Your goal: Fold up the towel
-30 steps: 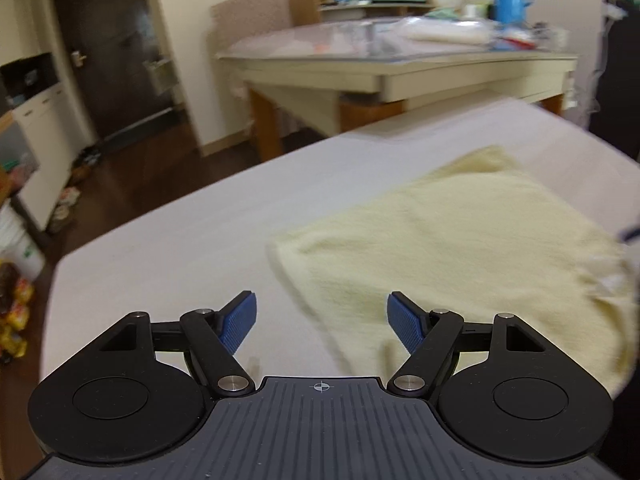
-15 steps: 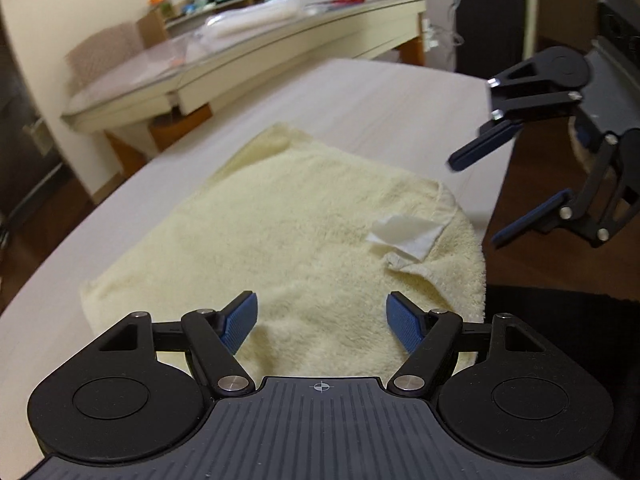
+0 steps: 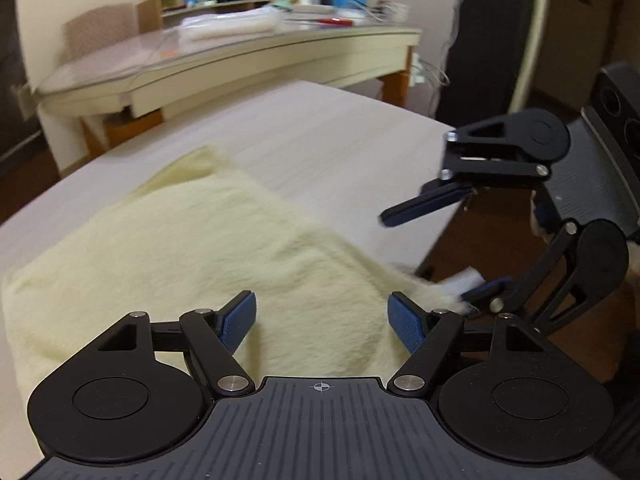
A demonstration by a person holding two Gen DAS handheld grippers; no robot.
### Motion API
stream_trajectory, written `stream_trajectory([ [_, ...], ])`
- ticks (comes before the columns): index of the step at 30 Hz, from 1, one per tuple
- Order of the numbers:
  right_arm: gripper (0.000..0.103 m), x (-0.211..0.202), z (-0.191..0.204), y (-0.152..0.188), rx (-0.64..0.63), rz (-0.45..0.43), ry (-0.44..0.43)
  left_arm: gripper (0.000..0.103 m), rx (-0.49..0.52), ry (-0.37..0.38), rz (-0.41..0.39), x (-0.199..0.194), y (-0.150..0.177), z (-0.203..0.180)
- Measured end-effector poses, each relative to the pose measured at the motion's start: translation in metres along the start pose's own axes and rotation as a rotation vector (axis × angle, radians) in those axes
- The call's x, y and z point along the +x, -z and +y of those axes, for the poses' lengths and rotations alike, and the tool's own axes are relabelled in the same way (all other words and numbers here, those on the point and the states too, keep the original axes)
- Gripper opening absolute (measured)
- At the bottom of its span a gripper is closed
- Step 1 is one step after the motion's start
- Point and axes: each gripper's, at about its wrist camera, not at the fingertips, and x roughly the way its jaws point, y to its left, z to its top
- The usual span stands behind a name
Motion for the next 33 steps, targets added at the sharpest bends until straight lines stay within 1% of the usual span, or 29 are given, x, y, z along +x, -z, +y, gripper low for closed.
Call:
stream_trajectory([
  [1,0.059,0.001,0.003,0.001,-0.029,0.002,0.002,0.078,0.001,-0.002,0.001,-0.001,0.000,0.000],
  [5,0.059,0.003,0.011,0.003,-0.082,-0.007,0.007,0.078,0.007,-0.010,0.004,-0.006,0.000,0.000],
  [8,0.059,0.005,0.025,0.003,-0.170,-0.008,0.014,0.078,0.010,-0.019,0.007,-0.010,0.001,0.001],
  [11,0.059,0.009,0.039,-0.001,-0.262,-0.002,0.008,0.080,-0.001,-0.058,0.015,-0.022,0.009,0.010],
  [14,0.059,0.013,0.048,-0.003,-0.355,0.010,0.021,0.080,-0.023,-0.103,0.024,-0.035,0.021,0.021],
  [16,0.059,0.016,0.056,-0.007,-0.455,0.021,0.031,0.080,-0.043,-0.133,0.031,-0.043,0.031,0.032],
  [18,0.058,0.022,0.060,-0.009,-0.529,0.038,0.029,0.080,-0.055,-0.154,0.039,-0.051,0.041,0.041],
  [20,0.053,0.029,0.063,-0.012,-0.602,0.056,0.023,0.080,-0.070,-0.174,0.043,-0.060,0.051,0.049],
  [22,0.042,0.034,0.070,-0.016,-0.661,0.084,0.014,0.080,-0.088,-0.193,0.046,-0.070,0.061,0.058],
  [23,0.039,0.037,0.071,-0.016,-0.674,0.091,0.011,0.080,-0.098,-0.199,0.045,-0.074,0.066,0.062],
  [24,0.034,0.039,0.072,-0.017,-0.687,0.105,0.008,0.080,-0.102,-0.206,0.045,-0.079,0.070,0.066],
  [25,0.024,0.042,0.074,-0.017,-0.703,0.127,0.004,0.080,-0.103,-0.212,0.046,-0.083,0.074,0.068],
  [26,0.020,0.043,0.075,-0.016,-0.711,0.137,0.003,0.080,-0.101,-0.213,0.049,-0.086,0.077,0.070],
  [27,0.011,0.043,0.076,-0.015,-0.708,0.147,-0.001,0.080,-0.094,-0.212,0.054,-0.090,0.081,0.073],
  [28,0.009,0.042,0.076,-0.015,-0.685,0.159,-0.011,0.080,-0.086,-0.209,0.057,-0.095,0.086,0.075],
  [30,0.008,0.041,0.074,-0.017,-0.637,0.155,-0.002,0.080,-0.071,-0.194,0.061,-0.101,0.092,0.077],
  [33,0.008,0.037,0.058,-0.026,-0.455,0.135,0.006,0.079,0.000,-0.156,0.058,-0.113,0.101,0.075],
])
